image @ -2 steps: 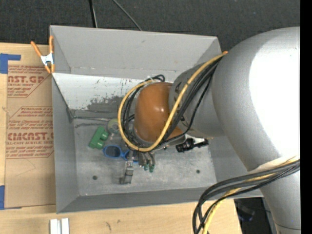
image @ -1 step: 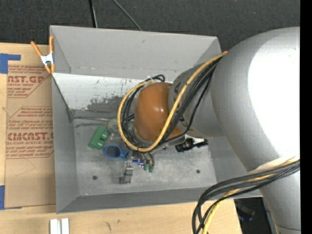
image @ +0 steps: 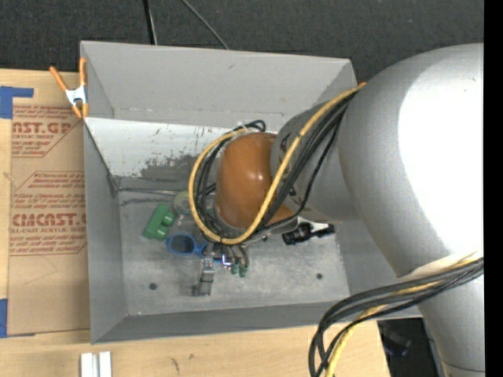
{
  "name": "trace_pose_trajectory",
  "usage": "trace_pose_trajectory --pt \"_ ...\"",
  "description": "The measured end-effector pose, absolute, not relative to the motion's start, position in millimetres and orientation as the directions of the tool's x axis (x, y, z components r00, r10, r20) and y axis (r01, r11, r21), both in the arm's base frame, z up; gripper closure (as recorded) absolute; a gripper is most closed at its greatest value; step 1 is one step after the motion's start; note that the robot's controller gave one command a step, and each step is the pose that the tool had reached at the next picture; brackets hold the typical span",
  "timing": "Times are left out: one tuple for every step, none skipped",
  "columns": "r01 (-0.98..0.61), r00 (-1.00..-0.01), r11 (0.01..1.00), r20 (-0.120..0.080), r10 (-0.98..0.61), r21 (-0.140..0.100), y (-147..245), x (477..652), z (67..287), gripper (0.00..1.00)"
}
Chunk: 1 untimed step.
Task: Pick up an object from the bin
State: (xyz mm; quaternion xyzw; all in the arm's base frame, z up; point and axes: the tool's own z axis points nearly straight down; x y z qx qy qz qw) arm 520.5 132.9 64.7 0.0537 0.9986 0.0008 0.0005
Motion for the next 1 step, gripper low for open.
trace_pose_trajectory --pt "0.107 -0.994 0.994 -0.001 0.107 0.002 133.6 520.7 64.8 0.0"
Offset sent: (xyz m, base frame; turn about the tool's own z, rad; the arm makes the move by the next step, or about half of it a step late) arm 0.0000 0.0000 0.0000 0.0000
